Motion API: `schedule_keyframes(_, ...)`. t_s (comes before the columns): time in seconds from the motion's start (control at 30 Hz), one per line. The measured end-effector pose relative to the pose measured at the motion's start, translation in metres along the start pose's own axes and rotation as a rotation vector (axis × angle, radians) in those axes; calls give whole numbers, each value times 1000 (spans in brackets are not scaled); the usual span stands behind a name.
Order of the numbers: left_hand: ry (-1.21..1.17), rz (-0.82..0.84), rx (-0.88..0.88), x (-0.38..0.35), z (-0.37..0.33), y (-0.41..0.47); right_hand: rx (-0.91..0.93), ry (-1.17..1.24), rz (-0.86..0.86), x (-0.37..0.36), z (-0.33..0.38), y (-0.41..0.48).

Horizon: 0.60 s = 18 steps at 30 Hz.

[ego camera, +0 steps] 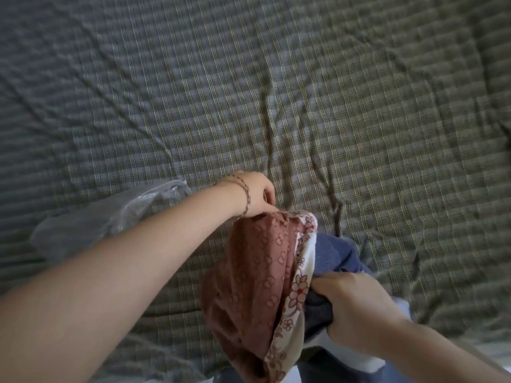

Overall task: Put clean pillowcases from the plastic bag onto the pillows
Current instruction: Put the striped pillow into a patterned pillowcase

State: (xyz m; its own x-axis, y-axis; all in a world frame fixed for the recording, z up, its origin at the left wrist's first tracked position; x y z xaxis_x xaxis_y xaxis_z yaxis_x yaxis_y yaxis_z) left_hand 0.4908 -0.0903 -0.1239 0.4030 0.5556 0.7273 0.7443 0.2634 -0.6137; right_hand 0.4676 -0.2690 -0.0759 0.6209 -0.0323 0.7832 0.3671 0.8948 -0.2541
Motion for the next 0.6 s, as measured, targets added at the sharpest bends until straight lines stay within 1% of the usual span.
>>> schedule_keyframes(0.07,6,125,20,-4,8,3,92,-59,43,-2,3,-4)
schedule_keyframes(0.17,-17,350,25,-16,27,-7,204,-85,77,-3,5,-12)
schedule_keyframes(0.27,88,607,-75,-50,35,-35,280,-57,51,-1,10,-18)
schedule_keyframes(0.3,113,665,-95,-61,36,-45,307,-48,51,0,12,-19)
schedule_keyframes(0.33,110,684,-104,-70,36,-52,341,-47,57,-1,14,-21)
schedule_keyframes(0.4,33,622,-86,-80,32,-53,437,-53,63,-2,19,-23)
schedule_keyframes(0.47,-32,489,-63,-81,24,-41,537,-44,58,-3,27,-23)
schedule_keyframes(0.53,-56,318,-47,-77,18,-22,605,-31,20,-2,36,-21)
schedule_keyframes(0.6,-87,122,10,-68,16,2,630,-40,-9,-3,41,-18)
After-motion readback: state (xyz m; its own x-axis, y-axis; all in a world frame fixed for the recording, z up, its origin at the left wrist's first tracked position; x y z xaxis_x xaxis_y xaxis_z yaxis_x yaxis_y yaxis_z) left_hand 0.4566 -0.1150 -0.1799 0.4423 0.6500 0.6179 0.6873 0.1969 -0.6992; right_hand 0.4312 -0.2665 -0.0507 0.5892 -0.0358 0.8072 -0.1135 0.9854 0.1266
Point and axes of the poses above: each hand's wrist, its own y-axis towards the middle knuckle, its own x-axis out of the back of the hand, z = x × y, the point moved 8 cm from there along y, towards the middle knuckle, and after that the axes turned 15 degrees about -z, right-handed, at the moved point
